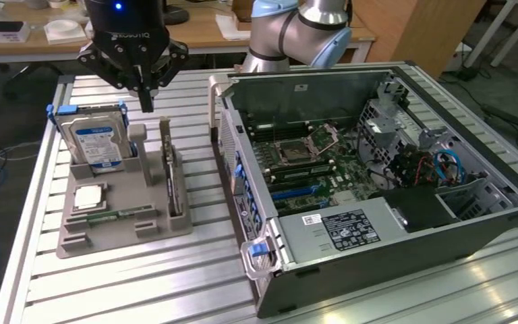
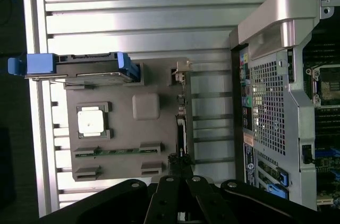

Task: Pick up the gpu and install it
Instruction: 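Pick up the gpu and move the gpu toward the slot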

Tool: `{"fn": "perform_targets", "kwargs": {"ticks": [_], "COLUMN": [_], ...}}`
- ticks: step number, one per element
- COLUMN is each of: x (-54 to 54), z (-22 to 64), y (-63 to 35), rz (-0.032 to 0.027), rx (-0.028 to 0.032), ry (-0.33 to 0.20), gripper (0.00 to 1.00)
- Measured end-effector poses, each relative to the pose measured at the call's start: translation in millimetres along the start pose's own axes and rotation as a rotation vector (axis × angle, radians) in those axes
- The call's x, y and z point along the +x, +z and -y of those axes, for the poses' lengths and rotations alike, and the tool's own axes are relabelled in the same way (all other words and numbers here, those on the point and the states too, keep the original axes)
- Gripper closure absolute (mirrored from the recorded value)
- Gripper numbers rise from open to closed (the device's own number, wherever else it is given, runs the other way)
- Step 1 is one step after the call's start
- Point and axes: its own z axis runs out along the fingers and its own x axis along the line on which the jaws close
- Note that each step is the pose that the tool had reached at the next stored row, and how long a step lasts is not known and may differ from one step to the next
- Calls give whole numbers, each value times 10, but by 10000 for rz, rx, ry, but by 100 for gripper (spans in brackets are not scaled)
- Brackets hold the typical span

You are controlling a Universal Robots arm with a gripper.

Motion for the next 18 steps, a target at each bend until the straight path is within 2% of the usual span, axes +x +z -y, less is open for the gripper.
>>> {"fn": "perform_targets", "kwargs": {"ticks": [4, 7, 8, 9, 11, 12, 14, 18], "x": [0, 0, 0, 0, 0, 0, 1, 1], "z": [0, 0, 0, 0, 0, -3, -8, -7], "y": [0, 0, 0, 0, 0, 1, 5, 16], "rz": [0, 0, 0, 0, 0, 0, -10, -46], "rx": [0, 0, 0, 0, 0, 0, -4, -13], "ry": [0, -1, 0, 0, 0, -16, -214, -933], "gripper": [84, 65, 65, 59, 59, 53, 53, 53]}}
